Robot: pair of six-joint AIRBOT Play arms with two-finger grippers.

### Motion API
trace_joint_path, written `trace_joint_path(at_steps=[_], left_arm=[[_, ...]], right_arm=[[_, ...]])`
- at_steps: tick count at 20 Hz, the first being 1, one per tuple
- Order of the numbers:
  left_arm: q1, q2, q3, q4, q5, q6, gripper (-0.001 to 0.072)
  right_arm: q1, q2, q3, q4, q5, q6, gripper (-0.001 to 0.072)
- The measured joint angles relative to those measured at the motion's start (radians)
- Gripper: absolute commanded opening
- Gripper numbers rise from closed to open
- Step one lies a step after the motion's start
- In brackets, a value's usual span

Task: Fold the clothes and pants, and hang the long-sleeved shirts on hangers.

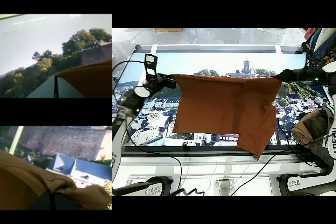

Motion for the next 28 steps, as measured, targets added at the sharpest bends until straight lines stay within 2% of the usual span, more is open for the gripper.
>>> trace_joint_path(at_steps=[8, 15, 16, 17, 18, 19, 23, 27, 28], left_arm=[[-0.028, -0.153, -0.002, 0.000, 0.056, 0.022, 0.0018], [0.002, -0.198, -0.003, 0.161, -0.162, 0.025, 0.0019], [0.006, -0.200, -0.003, 0.180, -0.195, 0.025, 0.0025], [0.010, -0.201, -0.003, 0.196, -0.224, 0.025, 0.0123], [0.013, -0.201, -0.003, 0.206, -0.246, 0.025, 0.0434], [0.015, -0.201, -0.003, 0.214, -0.261, 0.025, 0.0720], [0.017, -0.172, -0.003, 0.233, -0.301, 0.024, 0.0717], [0.017, -0.076, -0.003, 0.239, -0.315, 0.022, 0.0718], [0.017, -0.042, -0.003, 0.239, -0.317, 0.022, 0.0717]], right_arm=[[0.040, -0.110, -0.039, -0.080, -0.076, 0.014, 0.0010], [0.043, -0.126, -0.143, -0.152, -0.005, 0.021, 0.0010], [0.043, -0.127, -0.154, -0.155, 0.002, 0.021, 0.0038], [0.043, -0.127, -0.163, -0.159, 0.012, 0.021, 0.0206], [0.043, -0.127, -0.169, -0.160, 0.019, 0.022, 0.0437], [0.043, -0.127, -0.173, -0.159, 0.027, 0.023, 0.0531], [0.043, -0.127, -0.154, -0.152, 0.079, 0.056, 0.0507], [0.042, -0.127, -0.085, -0.164, 0.191, 0.106, 0.0505], [0.042, -0.123, -0.069, -0.168, 0.227, 0.118, 0.0482]])
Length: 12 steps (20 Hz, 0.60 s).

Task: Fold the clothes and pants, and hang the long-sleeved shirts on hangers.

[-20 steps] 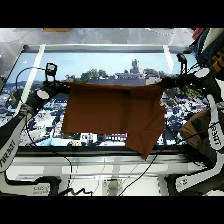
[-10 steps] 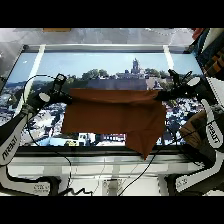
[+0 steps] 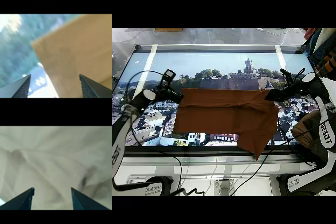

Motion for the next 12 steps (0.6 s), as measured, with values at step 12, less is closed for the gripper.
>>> trace_joint_path(at_steps=[12], left_arm=[[0.032, 0.444, 0.000, 0.002, -0.078, -0.088, 0.0477]], right_arm=[[-0.107, 0.328, -0.220, -0.105, 0.181, 0.019, 0.0297]])
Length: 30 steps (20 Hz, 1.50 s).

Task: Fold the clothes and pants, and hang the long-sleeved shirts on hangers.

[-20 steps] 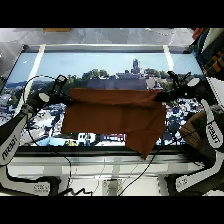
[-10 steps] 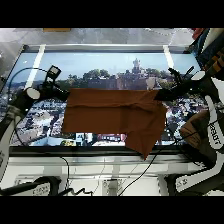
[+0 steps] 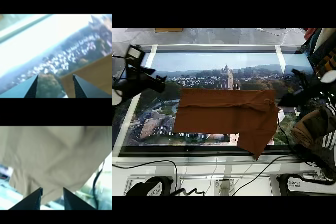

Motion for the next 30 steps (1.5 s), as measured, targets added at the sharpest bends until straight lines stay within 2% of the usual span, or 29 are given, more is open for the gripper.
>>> trace_joint_path(at_steps=[6, 11, 18, 21, 25, 27, 28, 30], left_arm=[[0.013, 0.069, 0.000, 0.000, -0.023, -0.014, 0.0478], [0.014, 0.079, 0.000, 0.000, -0.046, -0.018, 0.0477], [0.014, 0.081, 0.000, -0.001, -0.053, -0.018, 0.0478], [0.014, 0.081, 0.000, -0.006, -0.077, -0.029, 0.0478], [0.014, 0.080, 0.000, -0.013, -0.135, -0.095, 0.0478], [0.014, 0.080, 0.000, -0.013, -0.153, -0.113, 0.0478], [0.014, 0.080, 0.000, -0.014, -0.159, -0.120, 0.0477], [0.016, 0.079, 0.000, -0.014, -0.167, -0.152, 0.0477]], right_arm=[[-0.093, 0.222, -0.469, 0.026, -0.004, -0.077, 0.0297], [-0.107, 0.264, -0.728, 0.063, -0.133, -0.103, 0.0320], [-0.109, 0.200, -0.840, 0.159, -0.340, -0.130, 0.0320], [-0.110, 0.135, -0.847, 0.215, -0.343, -0.201, 0.0320], [-0.110, 0.067, -0.852, 0.312, -0.364, -0.322, 0.0303], [-0.110, 0.052, -0.853, 0.344, -0.385, -0.364, 0.0182], [-0.110, 0.047, -0.853, 0.352, -0.391, -0.377, 0.0165], [-0.110, 0.042, -0.853, 0.356, -0.397, -0.396, 0.0010]])
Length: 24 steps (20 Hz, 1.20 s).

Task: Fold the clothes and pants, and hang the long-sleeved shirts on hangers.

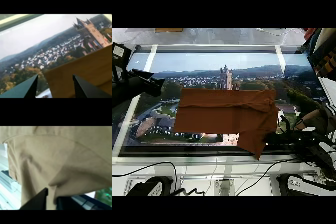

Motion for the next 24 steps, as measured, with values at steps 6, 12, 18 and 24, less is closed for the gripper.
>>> trace_joint_path(at_steps=[6, 12, 18, 24], left_arm=[[0.096, -0.018, -0.029, 0.002, -0.133, -0.202, 0.0476], [0.256, -0.044, -0.243, 0.005, -0.323, -0.261, 0.0476], [0.295, -0.125, -0.447, 0.000, -0.359, -0.262, 0.0478], [0.300, -0.282, -0.487, -0.028, -0.295, -0.256, 0.0478]], right_arm=[[0.000, 0.048, 0.014, 0.020, 0.017, -0.016, 0.0008], [0.025, 0.204, 0.021, 0.026, 0.006, 0.019, 0.0007], [0.205, 0.325, 0.023, 0.018, -0.105, 0.096, 0.0008], [0.314, 0.348, 0.023, 0.015, -0.177, 0.128, 0.0008]])
